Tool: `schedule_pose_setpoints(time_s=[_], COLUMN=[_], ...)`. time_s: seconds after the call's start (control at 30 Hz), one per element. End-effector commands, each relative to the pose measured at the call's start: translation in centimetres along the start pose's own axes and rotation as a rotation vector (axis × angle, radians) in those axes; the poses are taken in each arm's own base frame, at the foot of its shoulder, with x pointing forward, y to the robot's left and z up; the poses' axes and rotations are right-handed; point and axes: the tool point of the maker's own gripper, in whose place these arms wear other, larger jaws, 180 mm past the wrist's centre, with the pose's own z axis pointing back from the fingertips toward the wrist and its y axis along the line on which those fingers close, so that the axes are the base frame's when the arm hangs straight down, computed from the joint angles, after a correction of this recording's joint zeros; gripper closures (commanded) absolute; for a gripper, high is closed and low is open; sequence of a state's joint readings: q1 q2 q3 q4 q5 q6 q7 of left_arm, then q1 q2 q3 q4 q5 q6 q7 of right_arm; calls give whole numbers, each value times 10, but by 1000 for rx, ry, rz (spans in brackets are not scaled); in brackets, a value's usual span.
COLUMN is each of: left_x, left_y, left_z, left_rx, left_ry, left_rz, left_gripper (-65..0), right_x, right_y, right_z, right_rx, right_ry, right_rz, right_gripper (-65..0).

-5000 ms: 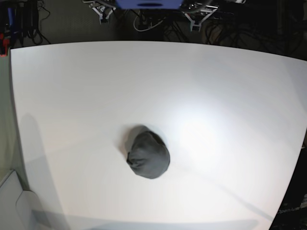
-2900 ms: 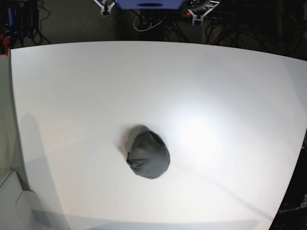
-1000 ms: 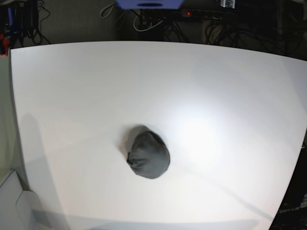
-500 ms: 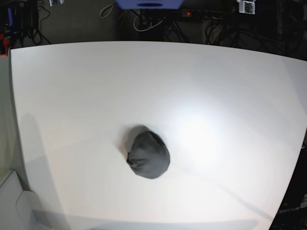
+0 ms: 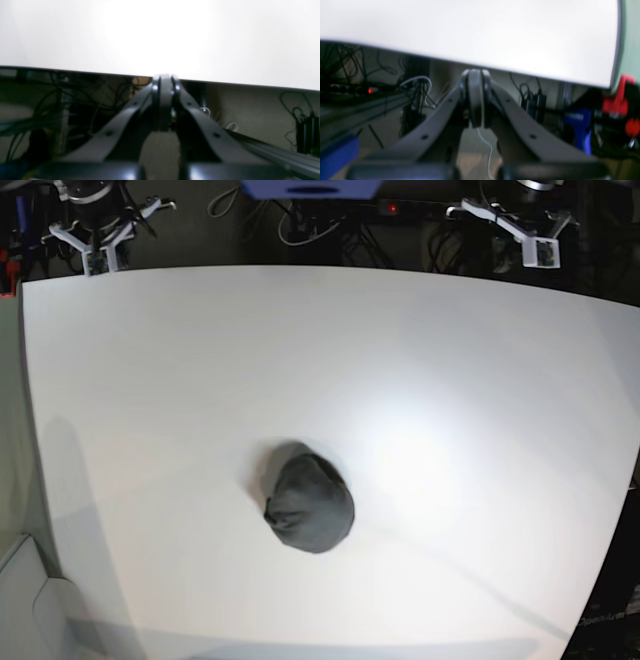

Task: Layout the t-shirt on the table in an organized manner, then fold the t-shirt properly
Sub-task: 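Move the right gripper down toward the grey t-shirt ball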

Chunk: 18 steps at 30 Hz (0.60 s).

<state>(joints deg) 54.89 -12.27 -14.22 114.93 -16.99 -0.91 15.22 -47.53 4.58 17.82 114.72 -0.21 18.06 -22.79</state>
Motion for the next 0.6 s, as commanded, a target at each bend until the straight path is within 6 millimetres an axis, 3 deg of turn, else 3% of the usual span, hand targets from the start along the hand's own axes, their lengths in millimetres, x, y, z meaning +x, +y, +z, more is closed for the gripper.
schedule_pose_setpoints(time_s=[0.0,0.17,0.23,0.37,0.57], left_x=[9,31,40,50,56], left_y=[5,8,7,3,1], left_z=[2,-10,-14,-19,-23], left_rx=[23,39,36,26,37], left_ry=[-32,-104,-128,-158,-181], left_rz=[1,14,15,19,53], left_gripper=[-2,-2,-2,-2,-2], right_x=[9,40,53,75,116], right_y=[-3,-7,1,19,21], right_z=[1,-10,-15,-22,-41], right_rx=[-9,-24,13,100,103], right_ry=[-31,-113,-147,-198,-223], right_rz=[6,-2,13,51,78], right_gripper=[0,0,0,0,0])
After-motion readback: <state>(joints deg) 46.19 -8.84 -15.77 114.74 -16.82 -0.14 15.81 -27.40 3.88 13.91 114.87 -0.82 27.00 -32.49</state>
